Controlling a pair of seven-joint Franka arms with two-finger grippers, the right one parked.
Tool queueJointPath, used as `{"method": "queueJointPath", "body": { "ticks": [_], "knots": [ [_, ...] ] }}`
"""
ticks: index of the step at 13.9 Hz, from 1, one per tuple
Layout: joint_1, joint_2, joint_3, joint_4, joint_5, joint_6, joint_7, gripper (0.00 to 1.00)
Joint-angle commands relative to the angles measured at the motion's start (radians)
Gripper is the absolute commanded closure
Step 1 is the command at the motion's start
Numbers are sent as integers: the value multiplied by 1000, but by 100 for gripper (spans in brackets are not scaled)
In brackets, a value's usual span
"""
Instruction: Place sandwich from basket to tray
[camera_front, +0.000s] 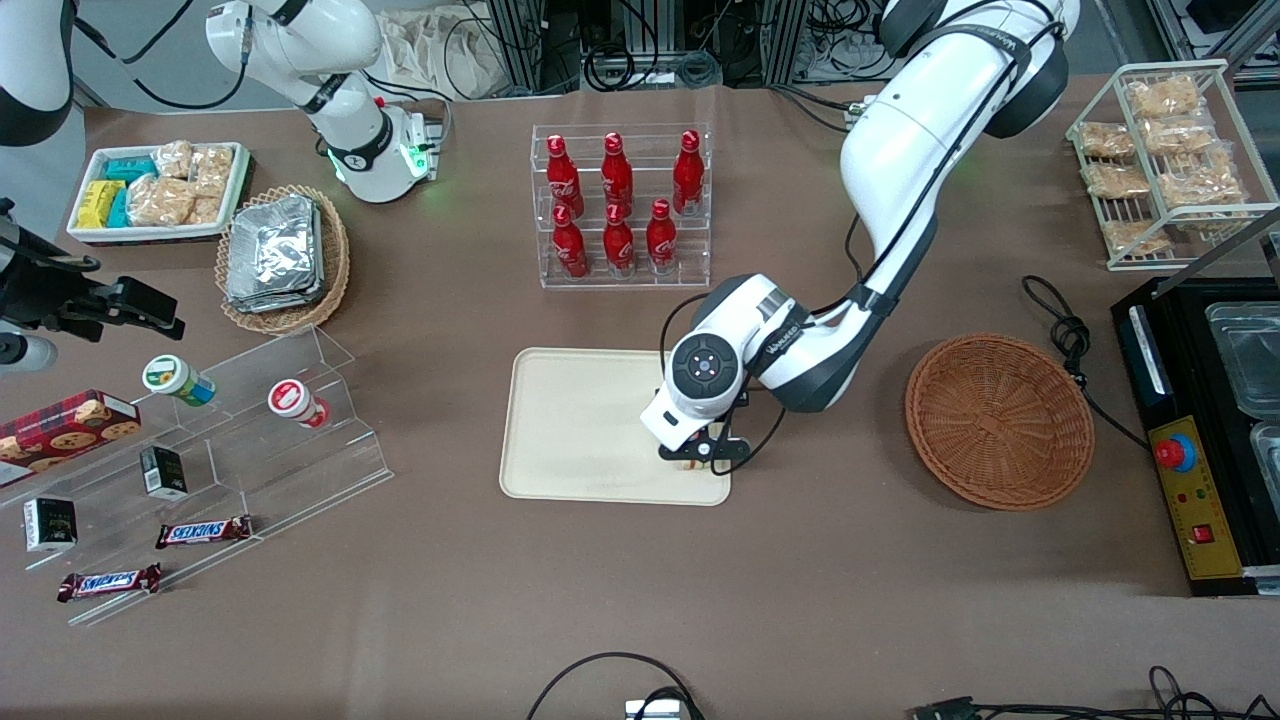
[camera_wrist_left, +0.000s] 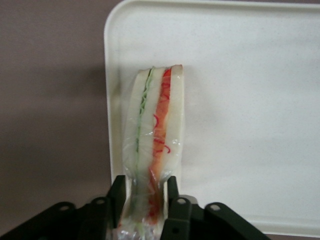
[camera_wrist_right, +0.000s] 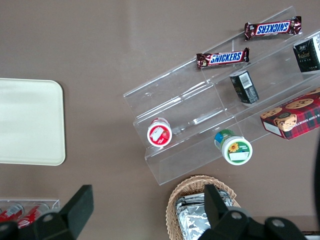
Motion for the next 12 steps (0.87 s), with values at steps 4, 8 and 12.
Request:
{"method": "queueJointPath", "body": {
  "ticks": [4, 8, 12],
  "knots": [
    [103, -168, -1, -15, 0, -222, 8, 0],
    [215, -306, -4, -120, -1, -262, 39, 0],
    [345, -461, -4, -301, -5, -172, 193, 0]
  ]
}}
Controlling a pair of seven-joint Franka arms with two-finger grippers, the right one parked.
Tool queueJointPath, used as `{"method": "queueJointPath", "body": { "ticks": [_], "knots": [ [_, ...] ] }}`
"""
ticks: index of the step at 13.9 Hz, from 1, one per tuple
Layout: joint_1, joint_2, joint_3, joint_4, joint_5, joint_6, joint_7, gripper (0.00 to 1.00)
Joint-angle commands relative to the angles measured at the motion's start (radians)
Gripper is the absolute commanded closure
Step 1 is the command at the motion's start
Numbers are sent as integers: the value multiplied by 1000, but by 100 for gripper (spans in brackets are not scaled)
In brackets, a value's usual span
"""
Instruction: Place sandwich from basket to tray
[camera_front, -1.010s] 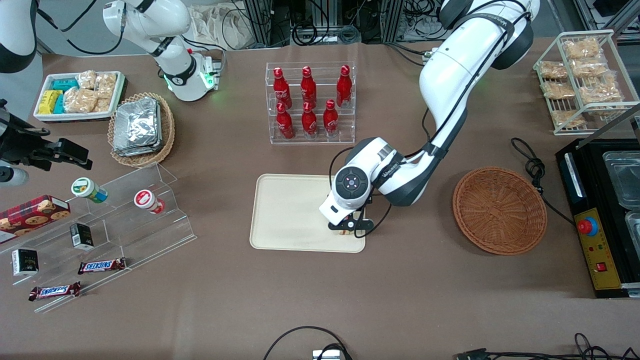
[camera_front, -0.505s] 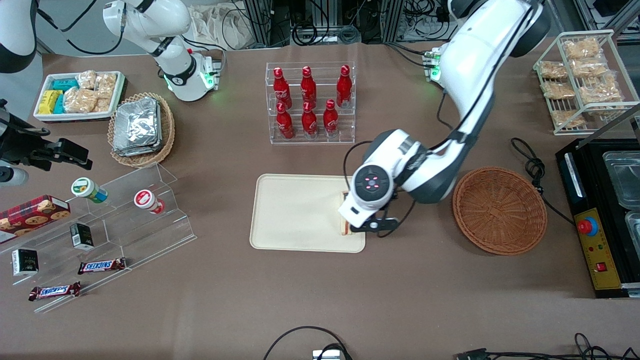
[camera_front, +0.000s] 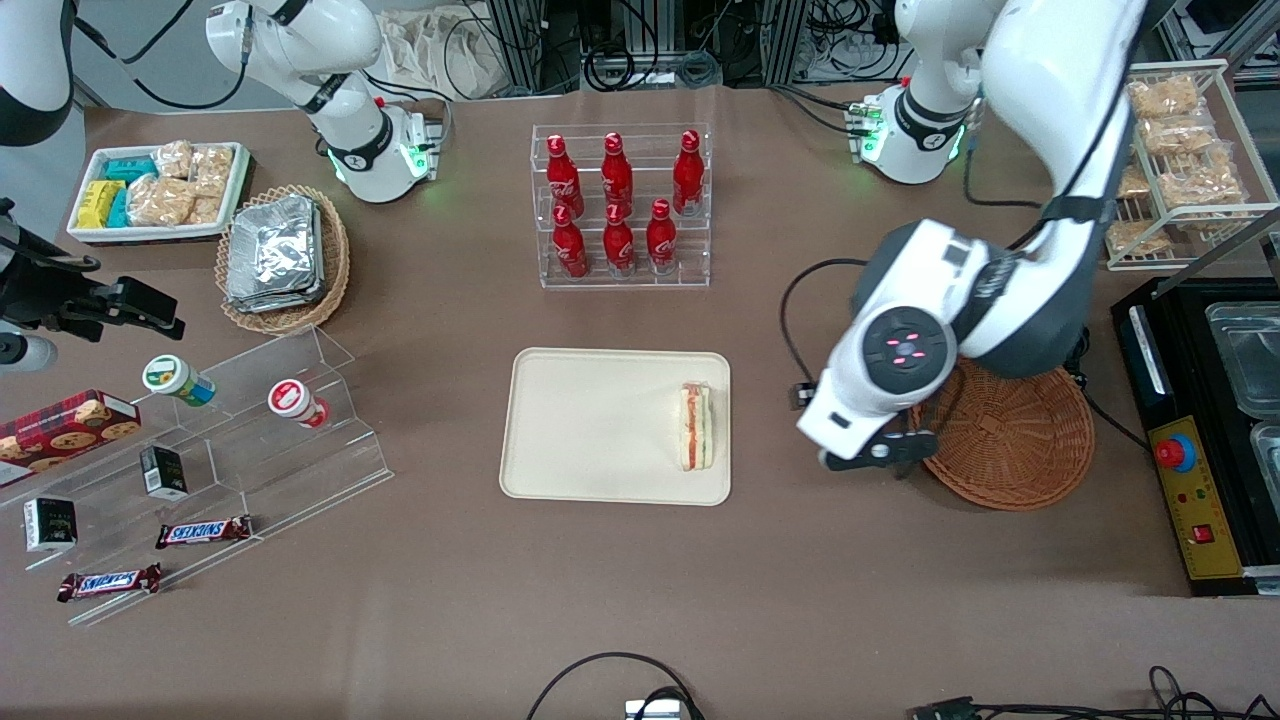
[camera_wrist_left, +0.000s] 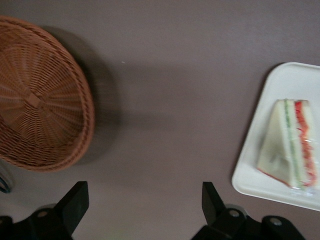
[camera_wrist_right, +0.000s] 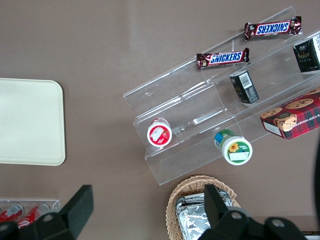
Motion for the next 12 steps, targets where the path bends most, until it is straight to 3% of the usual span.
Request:
{"method": "queueJointPath", "body": {
  "ticks": [1, 3, 6, 10, 12],
  "knots": [
    [95, -153, -6, -197, -5, 87, 82, 0],
    [169, -222, -8, -280, -6, 130, 181, 0],
    [247, -245, -5, -281, -14, 132, 232, 0],
    [332, -233, -3, -163, -70, 104, 294, 0],
    [332, -211, -2, -97, -57, 69, 291, 0]
  ]
}}
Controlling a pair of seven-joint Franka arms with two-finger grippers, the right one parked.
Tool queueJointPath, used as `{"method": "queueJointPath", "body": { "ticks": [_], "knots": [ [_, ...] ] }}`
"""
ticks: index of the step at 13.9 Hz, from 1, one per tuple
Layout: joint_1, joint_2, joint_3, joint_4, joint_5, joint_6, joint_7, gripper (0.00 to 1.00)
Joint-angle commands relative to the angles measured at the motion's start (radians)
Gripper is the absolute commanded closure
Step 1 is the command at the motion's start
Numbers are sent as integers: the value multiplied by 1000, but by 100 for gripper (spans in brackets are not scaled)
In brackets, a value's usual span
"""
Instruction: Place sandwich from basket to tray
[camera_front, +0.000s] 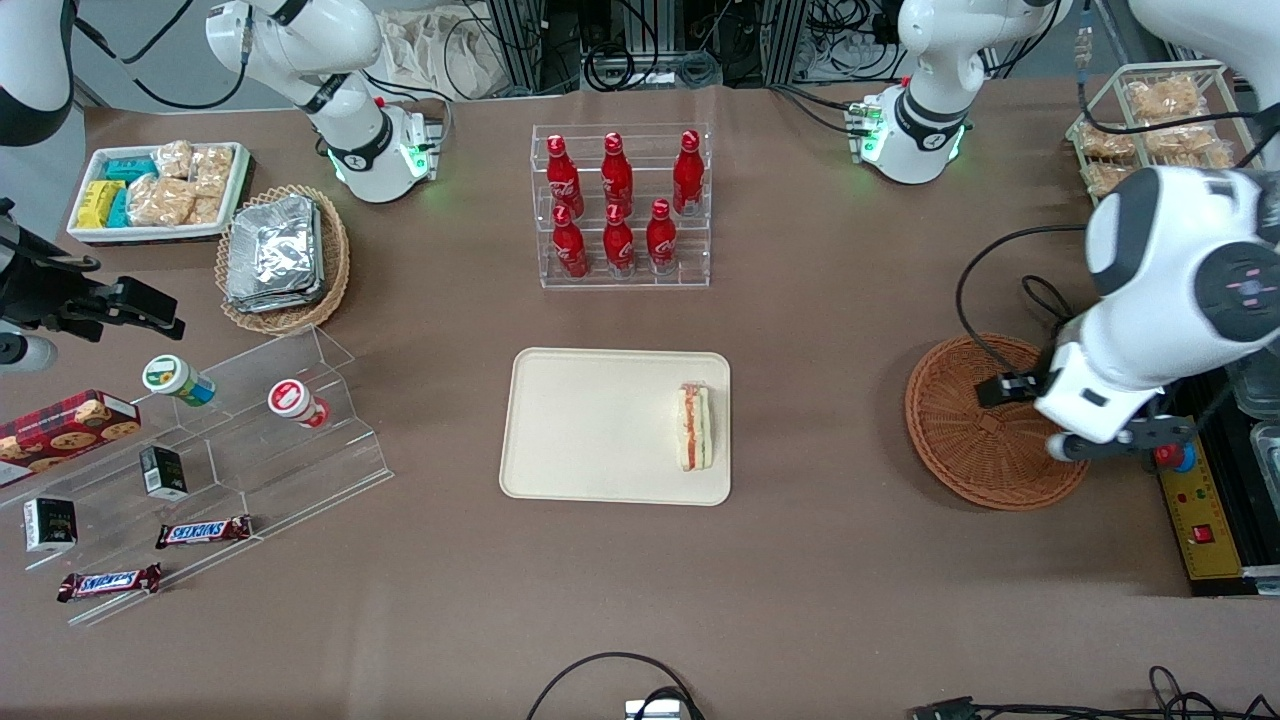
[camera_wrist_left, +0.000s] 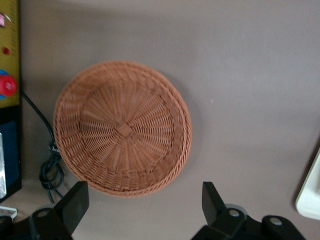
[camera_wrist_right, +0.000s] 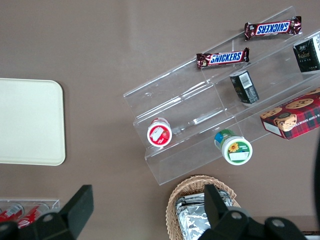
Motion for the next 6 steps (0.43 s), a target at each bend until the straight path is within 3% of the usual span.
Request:
{"method": "queueJointPath", "body": {
  "ticks": [1, 6],
  "knots": [
    [4, 18, -7, 82, -21, -48, 12, 0],
    [17, 77, -7, 194, -38, -128, 10, 0]
  ]
}}
